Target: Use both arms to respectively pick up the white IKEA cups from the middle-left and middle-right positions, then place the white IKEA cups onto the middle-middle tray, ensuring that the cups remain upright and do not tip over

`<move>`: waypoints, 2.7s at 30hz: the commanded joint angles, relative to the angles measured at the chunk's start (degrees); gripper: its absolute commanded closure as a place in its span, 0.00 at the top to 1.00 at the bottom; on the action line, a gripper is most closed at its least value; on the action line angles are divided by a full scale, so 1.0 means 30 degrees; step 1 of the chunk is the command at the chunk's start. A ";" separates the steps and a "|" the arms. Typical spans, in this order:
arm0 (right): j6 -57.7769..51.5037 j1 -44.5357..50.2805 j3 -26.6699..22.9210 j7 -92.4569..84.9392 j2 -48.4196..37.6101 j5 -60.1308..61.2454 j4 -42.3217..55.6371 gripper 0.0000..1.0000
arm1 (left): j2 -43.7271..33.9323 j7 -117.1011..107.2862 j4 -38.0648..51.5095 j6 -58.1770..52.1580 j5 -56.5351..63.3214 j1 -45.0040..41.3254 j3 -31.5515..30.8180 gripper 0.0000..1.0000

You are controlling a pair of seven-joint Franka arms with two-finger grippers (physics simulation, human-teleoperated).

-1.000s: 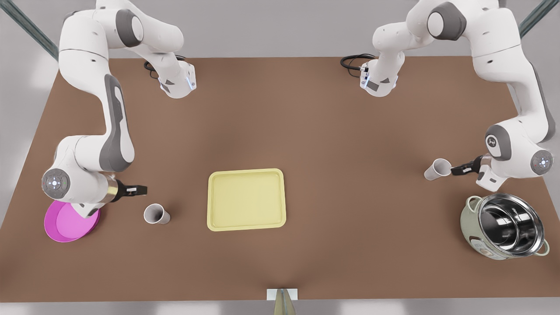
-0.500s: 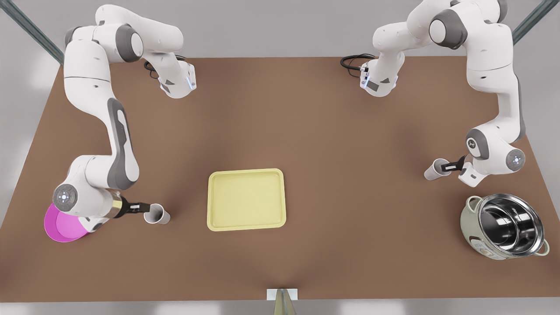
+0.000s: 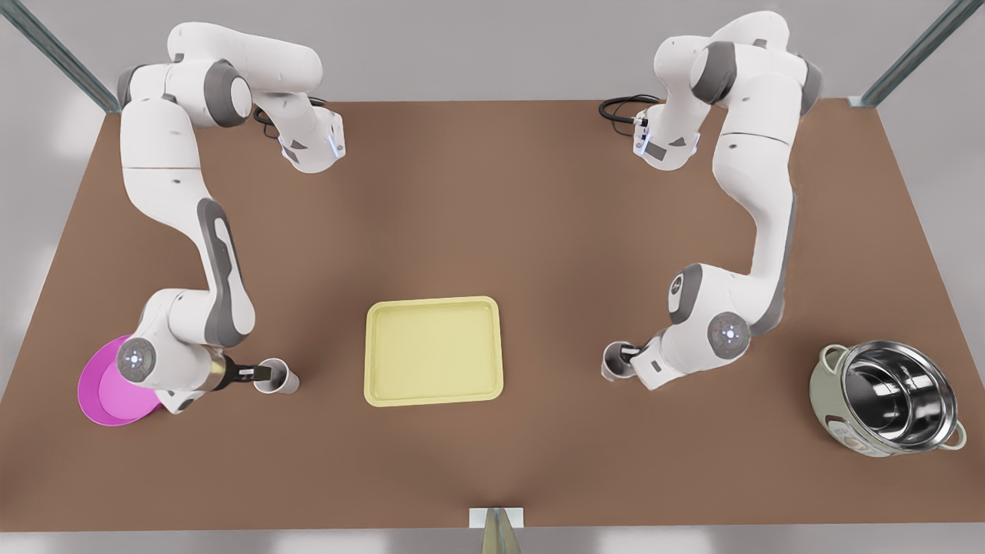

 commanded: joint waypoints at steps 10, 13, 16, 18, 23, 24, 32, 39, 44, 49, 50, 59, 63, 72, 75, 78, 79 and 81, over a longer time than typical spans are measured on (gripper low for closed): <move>0.0595 0.0023 -0.0013 -0.0242 0.0457 -0.0005 -0.0551 1.00 | 0.4536 -2.2037 0.5452 0.4069 -0.0224 -0.5279 -0.0962 0.21; 0.0595 0.0023 -0.0013 -0.0272 0.0574 -0.0005 -0.0551 0.72 | 0.5240 -2.1978 0.5452 0.4801 -0.0224 -0.5777 -0.0962 0.21; 0.0595 0.0110 0.0017 -0.0272 0.0603 -0.0064 -0.0551 0.57 | 0.5767 -2.1949 0.5452 0.5358 -0.0195 -0.6158 -0.0933 0.21; 0.0566 0.0257 0.0017 -0.0301 0.0574 -0.0093 -0.0551 0.40 | 0.5914 -2.1949 0.5452 0.5358 -0.0107 -0.6276 -0.0904 0.21; 0.0478 0.0550 0.0133 -0.0272 0.0369 -0.0035 -0.0405 0.21 | 0.6031 -2.1920 0.5452 0.5358 0.0216 -0.6276 -0.0816 1.00; 0.0361 0.0521 0.0514 -0.0272 0.0107 -0.0035 -0.0346 0.21 | 0.6031 -2.1920 0.5452 0.5358 0.0245 -0.6276 -0.0816 1.00; 0.0507 0.1750 0.3532 0.0870 -0.0627 -0.0035 0.0122 0.21 | 0.5884 -2.2007 0.5393 0.5358 0.0216 -0.6246 -0.0816 1.00; 0.0975 0.3831 0.3532 0.3302 -0.0217 -0.0005 0.0797 0.21 | 0.0379 -2.0635 0.5569 -0.5652 0.0216 -0.3172 -0.0904 1.00; 0.2118 0.4710 0.3532 0.3302 0.0603 0.0024 0.0651 0.21 | -0.1645 -0.5459 0.7503 -1.4534 0.4991 0.2512 -0.0845 1.00; 0.2528 0.5033 0.3532 0.3273 0.1131 -0.0035 0.0562 0.21 | -0.8295 -0.2379 -0.0232 -1.2777 0.3497 0.2103 0.0913 1.00; 0.2528 0.5062 0.3532 0.3273 0.1277 -0.0035 0.0562 0.21 | -0.8295 -0.2291 -0.0174 -1.2777 0.3497 0.2074 0.0883 1.00; 0.2528 0.5003 0.3532 0.3244 0.1570 -0.0005 0.0592 1.00 | -0.8266 -0.2291 -0.0144 -1.2777 0.3204 0.2045 0.0678 1.00; 0.2528 0.5003 0.3532 0.3215 0.1570 -0.0005 0.0650 1.00 | -0.8266 -0.2291 -0.0144 -1.2777 0.3175 0.2045 0.0678 1.00; 0.1651 0.4886 0.3532 0.2863 0.0809 -0.0005 0.0592 1.00 | -0.8266 -0.2320 -0.0144 -1.2806 0.2764 0.2132 0.0678 1.00; -0.0576 0.4681 0.3532 0.2892 -0.0656 0.0024 0.0680 1.00 | -0.8266 -0.2291 -0.0144 -1.2806 0.2764 0.2162 0.0678 1.00; -0.2480 0.3483 0.3474 0.2863 -0.1799 -0.0122 0.0826 1.00 | -0.8237 -0.2291 -0.0144 -1.2806 0.2764 0.2162 0.0678 1.00; -0.2774 0.2748 0.3444 0.2863 -0.1770 -0.0181 0.0943 1.00 | -0.8237 -0.2261 -0.0144 -1.2806 0.2764 0.2162 0.0678 1.00; -0.3067 0.1488 0.3298 0.2863 -0.1536 -0.0327 0.1061 1.00 | -0.8237 -0.2261 -0.0144 -1.2806 0.2764 0.2162 0.0678 1.00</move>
